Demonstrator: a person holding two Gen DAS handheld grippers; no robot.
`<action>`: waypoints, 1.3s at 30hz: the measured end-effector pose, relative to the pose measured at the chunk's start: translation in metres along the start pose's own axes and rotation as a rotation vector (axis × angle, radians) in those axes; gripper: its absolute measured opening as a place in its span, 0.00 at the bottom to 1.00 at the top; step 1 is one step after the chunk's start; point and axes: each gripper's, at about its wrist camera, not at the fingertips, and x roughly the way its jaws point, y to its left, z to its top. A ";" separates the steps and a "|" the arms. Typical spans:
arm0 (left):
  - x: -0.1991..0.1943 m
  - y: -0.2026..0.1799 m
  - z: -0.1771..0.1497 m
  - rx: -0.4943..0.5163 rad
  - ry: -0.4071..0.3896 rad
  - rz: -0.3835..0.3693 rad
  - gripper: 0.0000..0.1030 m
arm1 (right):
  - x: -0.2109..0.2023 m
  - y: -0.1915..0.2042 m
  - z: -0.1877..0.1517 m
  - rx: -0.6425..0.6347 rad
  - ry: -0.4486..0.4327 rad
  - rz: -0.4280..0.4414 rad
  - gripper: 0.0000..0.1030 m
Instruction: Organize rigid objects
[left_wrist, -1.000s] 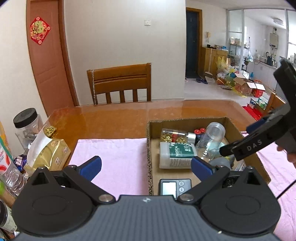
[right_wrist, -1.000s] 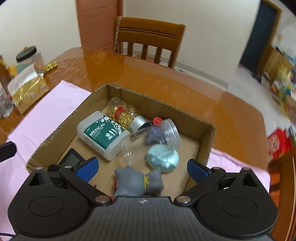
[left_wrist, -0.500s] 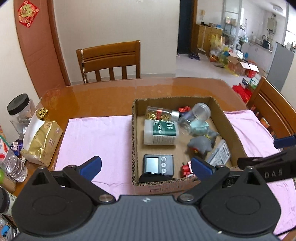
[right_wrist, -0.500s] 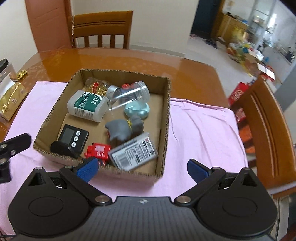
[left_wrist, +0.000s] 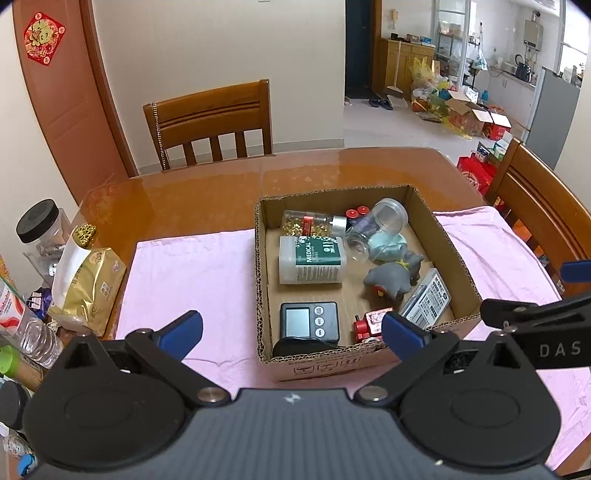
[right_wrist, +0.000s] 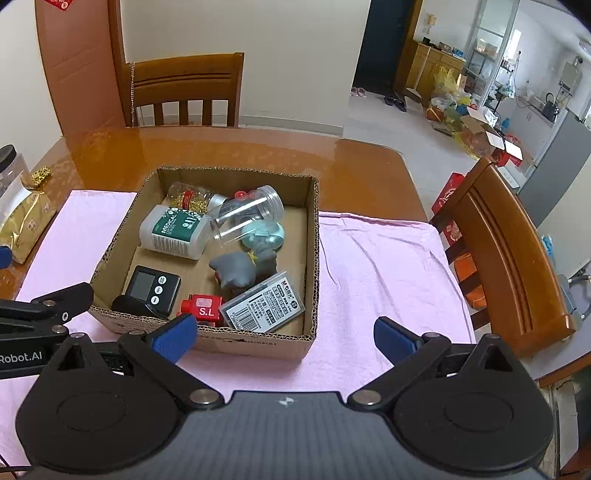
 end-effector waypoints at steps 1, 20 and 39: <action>0.000 0.000 0.000 0.000 0.000 0.005 0.99 | 0.000 0.000 0.000 0.003 -0.001 0.003 1.00; -0.003 0.001 0.003 0.004 -0.002 0.012 0.99 | -0.006 0.001 0.001 0.002 -0.019 0.006 1.00; -0.003 -0.002 0.005 0.010 0.002 0.021 0.99 | -0.006 -0.002 0.002 0.008 -0.023 0.014 1.00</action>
